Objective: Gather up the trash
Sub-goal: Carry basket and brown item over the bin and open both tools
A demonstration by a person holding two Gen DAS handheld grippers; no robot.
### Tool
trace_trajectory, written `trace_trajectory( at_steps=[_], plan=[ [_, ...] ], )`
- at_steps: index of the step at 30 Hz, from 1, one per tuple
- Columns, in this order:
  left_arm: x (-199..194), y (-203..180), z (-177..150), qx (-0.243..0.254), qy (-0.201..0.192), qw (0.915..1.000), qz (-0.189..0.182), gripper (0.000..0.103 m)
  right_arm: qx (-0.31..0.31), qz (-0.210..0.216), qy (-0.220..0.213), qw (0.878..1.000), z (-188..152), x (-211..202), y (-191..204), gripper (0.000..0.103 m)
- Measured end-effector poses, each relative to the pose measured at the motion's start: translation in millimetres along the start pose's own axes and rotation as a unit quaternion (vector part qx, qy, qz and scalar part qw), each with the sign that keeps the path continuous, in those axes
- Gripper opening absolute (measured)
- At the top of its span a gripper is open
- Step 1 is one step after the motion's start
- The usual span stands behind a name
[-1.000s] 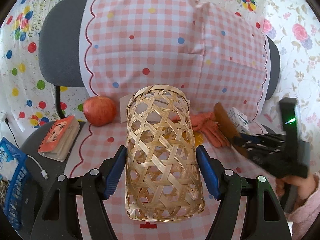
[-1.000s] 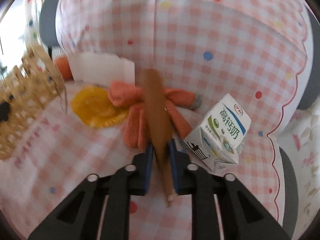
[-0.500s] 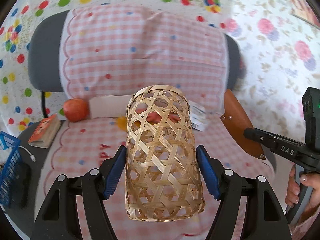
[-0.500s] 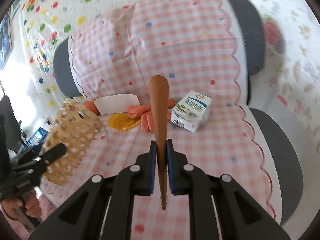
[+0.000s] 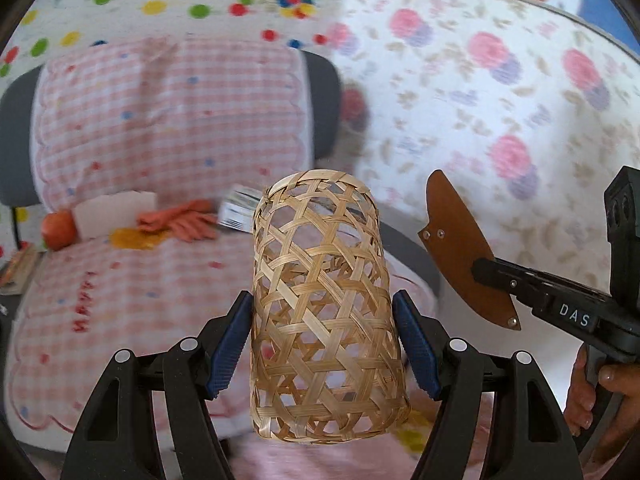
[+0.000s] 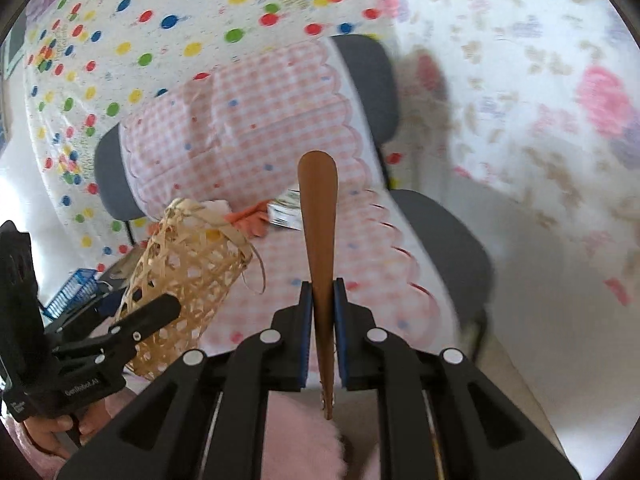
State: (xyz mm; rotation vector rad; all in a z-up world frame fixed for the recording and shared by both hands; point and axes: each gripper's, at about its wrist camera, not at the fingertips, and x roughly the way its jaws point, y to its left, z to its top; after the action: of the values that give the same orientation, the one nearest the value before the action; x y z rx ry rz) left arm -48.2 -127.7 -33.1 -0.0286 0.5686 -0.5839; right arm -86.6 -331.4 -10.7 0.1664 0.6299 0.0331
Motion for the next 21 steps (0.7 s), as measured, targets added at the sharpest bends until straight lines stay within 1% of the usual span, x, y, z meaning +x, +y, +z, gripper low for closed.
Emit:
trace_trajectory(
  at_steps=[4,6,10,15,21],
  plan=[
    [6.6,-35.3,-22.8,0.024,0.025,0.9986,-0.039,0.071,0.022,-0.036,0.006,0.999,-27.3,-27.5,-22.8,0.010],
    [10.4,-50.5,-32.3,0.033,0.037,0.9972,-0.055,0.071,0.035,-0.059,0.010,0.998,-43.5,-39.5,-34.8,0.010],
    [23.6,-81.8,-48.5,0.053,0.062,0.9929,-0.086,0.071,0.064,-0.090,0.016,0.994,-71.9,-58.5,-54.2,0.010],
    [34.9,-115.2,-58.0,0.075,0.073,0.9875,-0.119,0.071,0.088,-0.124,0.010,0.988,-94.5,-81.2,-74.2,0.011],
    [46.0,-144.5,-58.9,0.099,0.074,0.9830,-0.136,0.071,0.108,-0.142,0.002,0.984,-107.3,-99.4,-94.6,0.011]
  ],
)
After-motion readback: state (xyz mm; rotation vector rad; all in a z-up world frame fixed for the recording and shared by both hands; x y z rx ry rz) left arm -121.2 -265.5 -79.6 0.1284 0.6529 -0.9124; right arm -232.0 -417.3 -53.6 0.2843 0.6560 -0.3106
